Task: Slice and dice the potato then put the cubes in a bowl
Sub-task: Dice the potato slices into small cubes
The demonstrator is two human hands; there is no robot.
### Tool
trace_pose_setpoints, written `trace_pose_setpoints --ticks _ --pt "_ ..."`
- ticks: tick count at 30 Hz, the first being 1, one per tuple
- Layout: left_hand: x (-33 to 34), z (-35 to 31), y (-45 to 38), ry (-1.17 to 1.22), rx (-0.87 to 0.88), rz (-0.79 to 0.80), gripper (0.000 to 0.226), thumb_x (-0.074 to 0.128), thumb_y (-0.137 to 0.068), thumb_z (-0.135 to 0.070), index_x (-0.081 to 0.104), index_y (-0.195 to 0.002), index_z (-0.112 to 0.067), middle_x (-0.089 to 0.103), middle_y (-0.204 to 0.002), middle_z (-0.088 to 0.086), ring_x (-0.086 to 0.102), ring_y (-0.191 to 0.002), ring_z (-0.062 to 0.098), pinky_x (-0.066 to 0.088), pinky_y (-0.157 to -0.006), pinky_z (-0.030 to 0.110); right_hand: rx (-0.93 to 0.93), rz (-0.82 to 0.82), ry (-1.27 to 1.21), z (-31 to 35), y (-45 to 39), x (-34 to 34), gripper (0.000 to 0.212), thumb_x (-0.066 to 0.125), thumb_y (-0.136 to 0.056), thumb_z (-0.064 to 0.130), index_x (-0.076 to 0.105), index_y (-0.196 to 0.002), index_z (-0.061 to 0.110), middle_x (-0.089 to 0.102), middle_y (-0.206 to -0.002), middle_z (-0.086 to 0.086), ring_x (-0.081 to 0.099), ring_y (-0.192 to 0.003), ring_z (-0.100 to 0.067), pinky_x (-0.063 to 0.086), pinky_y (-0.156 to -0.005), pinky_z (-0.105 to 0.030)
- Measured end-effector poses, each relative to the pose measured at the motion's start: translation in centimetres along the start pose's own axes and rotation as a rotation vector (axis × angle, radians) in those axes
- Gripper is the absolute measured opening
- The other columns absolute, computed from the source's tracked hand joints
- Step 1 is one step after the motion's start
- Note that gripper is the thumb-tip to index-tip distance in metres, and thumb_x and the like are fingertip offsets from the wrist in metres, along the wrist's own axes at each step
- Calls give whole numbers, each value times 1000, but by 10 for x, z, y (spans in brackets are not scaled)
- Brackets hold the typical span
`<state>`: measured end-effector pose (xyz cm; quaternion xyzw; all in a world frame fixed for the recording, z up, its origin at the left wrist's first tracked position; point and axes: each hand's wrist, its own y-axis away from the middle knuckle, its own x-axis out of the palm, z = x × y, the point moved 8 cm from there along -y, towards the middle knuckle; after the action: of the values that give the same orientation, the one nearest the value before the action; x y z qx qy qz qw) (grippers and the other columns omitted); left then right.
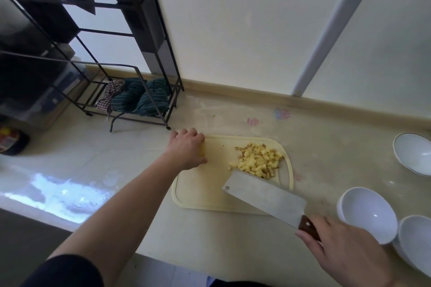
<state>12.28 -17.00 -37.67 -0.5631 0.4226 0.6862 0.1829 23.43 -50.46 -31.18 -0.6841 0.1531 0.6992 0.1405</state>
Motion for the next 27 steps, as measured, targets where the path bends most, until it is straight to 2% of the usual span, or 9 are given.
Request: trace_pose_setpoints --ticks 3,6,9,13,16,18,20,23,27 --pt "-3 0 -7 80 57 6 66 74 -85 -55 50 -138 -24 50 -134 1 47 -124 25 35 -111 42 21 15 -18 0 -2 -2 60 14 -92 65 58 -78 27 52 -51 5 48 -33 -12 27 -28 -25" --pt "-6 2 -11 241 79 33 62 85 -77 -45 55 -127 -23 52 -121 -3 50 -111 21 46 -95 34 49 45 -29 0 -3 -3 56 13 -91 66 54 -78 29 53 -52 6 49 -35 -11 30 -28 -26" --pt "-9 1 -14 307 90 55 57 89 -75 -34 58 -121 -24 51 -115 -6 48 -105 18 44 -87 30 67 98 -51 2 -4 -5 54 14 -91 66 52 -78 30 53 -51 6 48 -34 -11 29 -28 -26" --pt "-19 -3 -17 319 115 34 35 80 -85 -17 64 -116 -23 56 -114 -5 53 -104 17 47 -86 28 79 181 -67 4 -5 -8 53 14 -91 65 51 -77 30 52 -50 6 47 -34 -10 23 -30 -23" --pt "-24 -5 -21 257 139 61 19 74 -90 -23 67 -107 -28 57 -111 -9 53 -107 17 45 -100 34 131 258 -90 -1 -4 -7 53 15 -90 67 53 -80 31 53 -52 8 48 -36 -10 28 -31 -24" --pt "-28 -8 -22 258 152 84 14 72 -93 -25 67 -105 -29 58 -109 -10 53 -105 15 41 -103 35 151 189 -126 -3 -4 -13 48 15 -91 66 51 -88 35 54 -58 11 52 -45 -9 37 -37 -23" --pt "-35 -11 -20 368 165 79 11 70 -94 -23 65 -100 -30 62 -106 -9 58 -99 12 45 -95 30 202 175 -243 -8 -1 -10 45 16 -88 68 46 -92 35 56 -65 11 54 -57 -10 45 -50 -24" --pt "-50 -11 -9 663 145 -29 11 68 -96 -20 63 -100 -29 63 -100 -10 62 -95 9 50 -83 24 309 268 -517 -8 -1 -2 48 22 -80 70 49 -81 30 59 -60 0 56 -56 -11 44 -53 -29" --pt "-32 0 28 989 -98 -272 22 64 -99 -18 63 -120 -25 61 -98 -5 64 -88 15 55 -71 29 400 373 -854 7 -5 2 43 36 -87 59 53 -76 21 50 -55 -4 45 -46 -11 42 -53 -37"
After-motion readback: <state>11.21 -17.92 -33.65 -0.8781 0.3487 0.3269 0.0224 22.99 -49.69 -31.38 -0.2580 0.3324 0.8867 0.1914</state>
